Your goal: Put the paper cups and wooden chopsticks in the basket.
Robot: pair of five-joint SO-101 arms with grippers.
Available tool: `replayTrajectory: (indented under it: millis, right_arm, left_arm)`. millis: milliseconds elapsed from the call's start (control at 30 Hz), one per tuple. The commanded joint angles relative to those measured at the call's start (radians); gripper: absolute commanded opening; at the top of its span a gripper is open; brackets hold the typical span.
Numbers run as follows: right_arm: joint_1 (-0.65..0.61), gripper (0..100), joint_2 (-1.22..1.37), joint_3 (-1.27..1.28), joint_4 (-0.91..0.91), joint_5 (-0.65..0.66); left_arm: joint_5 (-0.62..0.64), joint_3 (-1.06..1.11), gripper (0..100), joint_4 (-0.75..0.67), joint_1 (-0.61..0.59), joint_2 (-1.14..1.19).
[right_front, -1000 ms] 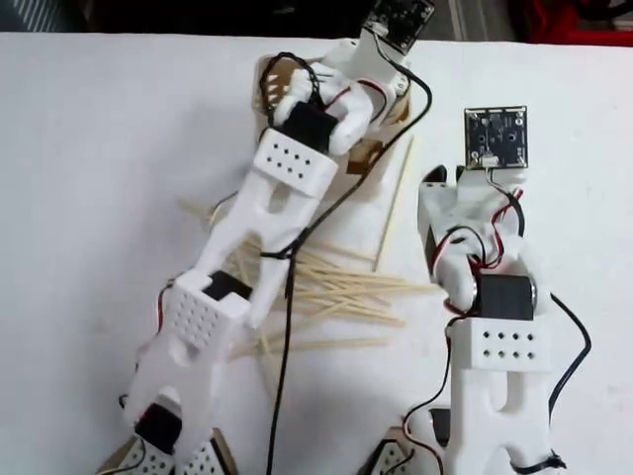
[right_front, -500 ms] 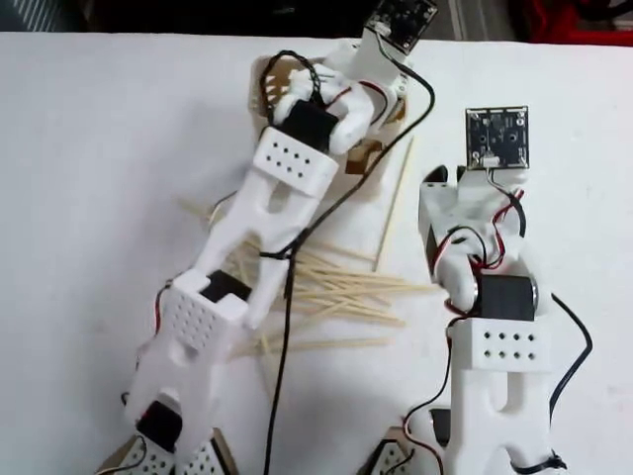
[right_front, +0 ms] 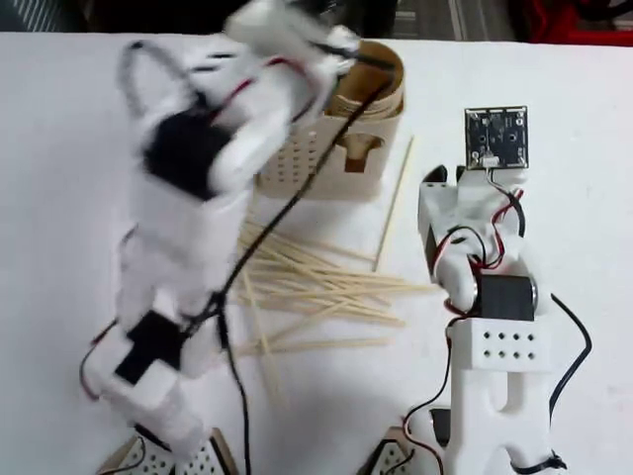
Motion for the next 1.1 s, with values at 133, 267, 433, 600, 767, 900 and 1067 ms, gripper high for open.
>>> replayTrajectory:
  millis: [133,267,433,600,767,900,1067]
  right_arm:
    - [0.008,7.7,-0.018,-0.011,-0.016,-0.002]
    - [0.007,7.7,-0.018,-0.011,-0.013,0.0]
    - [-0.019,7.5,-0.018,-0.037,0.013,0.054]
    - [-0.124,5.4,-0.018,-0.155,0.213,0.158]
    - [-0.226,5.6,-0.018,-0.256,0.378,0.219]
    - [-0.329,5.6,-0.016,-0.298,0.476,0.278]
    - [-0.513,5.6,0.061,-0.302,0.567,0.339]
  left_arm:
    - [-0.044,-0.008,2,0.267,-0.17,-0.211]
    - [-0.044,-0.011,2,0.402,-0.289,-0.26]
    - [-0.043,-0.002,2,0.46,-0.441,-0.331]
    - [-0.043,-0.002,2,0.462,-0.536,-0.406]
    - [-0.044,0.061,2,0.462,-0.602,-0.501]
    - [-0.054,0.273,2,0.457,-0.639,-0.634]
    - [-0.054,0.577,2,0.414,-0.696,-0.825]
